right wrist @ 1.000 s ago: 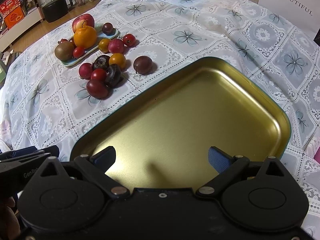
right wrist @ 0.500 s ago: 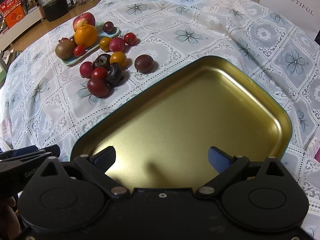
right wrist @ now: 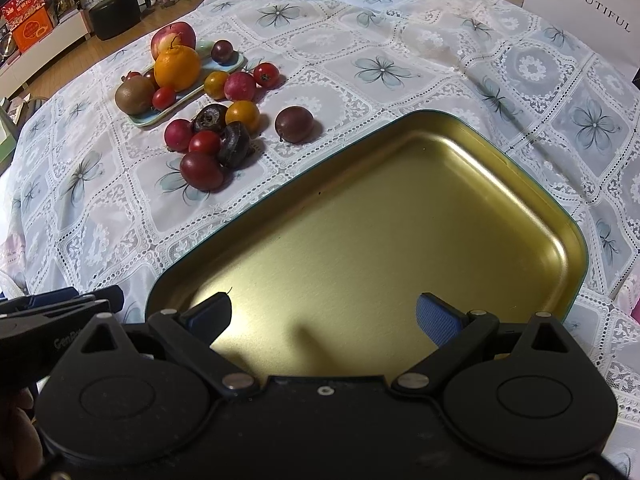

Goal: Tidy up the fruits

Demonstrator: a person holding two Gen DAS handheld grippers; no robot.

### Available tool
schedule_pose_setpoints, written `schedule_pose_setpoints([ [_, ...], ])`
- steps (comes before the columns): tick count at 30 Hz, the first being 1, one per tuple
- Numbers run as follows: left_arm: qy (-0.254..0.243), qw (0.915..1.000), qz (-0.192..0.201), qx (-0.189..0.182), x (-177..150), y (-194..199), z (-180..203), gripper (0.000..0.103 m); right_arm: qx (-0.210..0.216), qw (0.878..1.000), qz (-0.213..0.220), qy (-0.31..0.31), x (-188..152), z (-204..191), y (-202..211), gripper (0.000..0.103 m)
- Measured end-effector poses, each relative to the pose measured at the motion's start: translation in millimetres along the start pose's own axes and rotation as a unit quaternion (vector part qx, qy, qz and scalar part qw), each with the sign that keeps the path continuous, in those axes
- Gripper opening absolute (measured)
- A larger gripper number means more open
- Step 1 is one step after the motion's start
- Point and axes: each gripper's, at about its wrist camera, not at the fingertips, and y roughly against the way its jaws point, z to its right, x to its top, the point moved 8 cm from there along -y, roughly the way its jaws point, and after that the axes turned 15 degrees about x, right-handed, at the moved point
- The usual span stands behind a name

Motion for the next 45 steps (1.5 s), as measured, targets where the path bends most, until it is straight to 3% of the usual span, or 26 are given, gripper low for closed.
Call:
schedule_pose_setpoints([
  [13, 0.0, 1.0, -0.003, 0.001, 0, -1, 0, 0.051, -0.001, 1.0, -0.003, 0.007, 0, -1, 0, 0.103],
  [23, 0.01, 0.9999, -0.009, 0.002, 2, -3, -4, 0.051, -0.032, 0.996, -0.015, 0.081, 5, -11, 3, 0.103],
  [25, 0.013, 0.9999, -0.009, 0.001, 3, -2, -6, 0.051, -0.023, 0.997, -0.017, 0.078, 8, -12, 4, 0.103],
  [28, 0.021, 0.9997, -0.01, 0.0, 6, -1, -9, 0.051, 0.024, 0.998, -0.026, 0.05, 14, -16, 4, 0.103],
  [31, 0.029, 0.9995, -0.01, 0.004, 10, -2, -13, 0.051, 0.062, 0.998, -0.024, 0.017, 29, -16, 6, 0.103],
  [37, 0.05, 0.9984, -0.01, 0.022, 22, -4, -23, 0.051, 0.071, 0.997, 0.001, 0.0, 76, -15, 11, 0.103],
  [42, 0.049, 0.998, 0.007, 0.039, 41, 2, -27, 0.051, 0.053, 0.996, 0.021, 0.065, 119, -15, 3, 0.102],
  [45, 0.051, 0.9982, 0.009, 0.031, 56, 6, -26, 0.051, 0.037, 0.992, 0.057, 0.109, 139, -17, 0, 0.103],
])
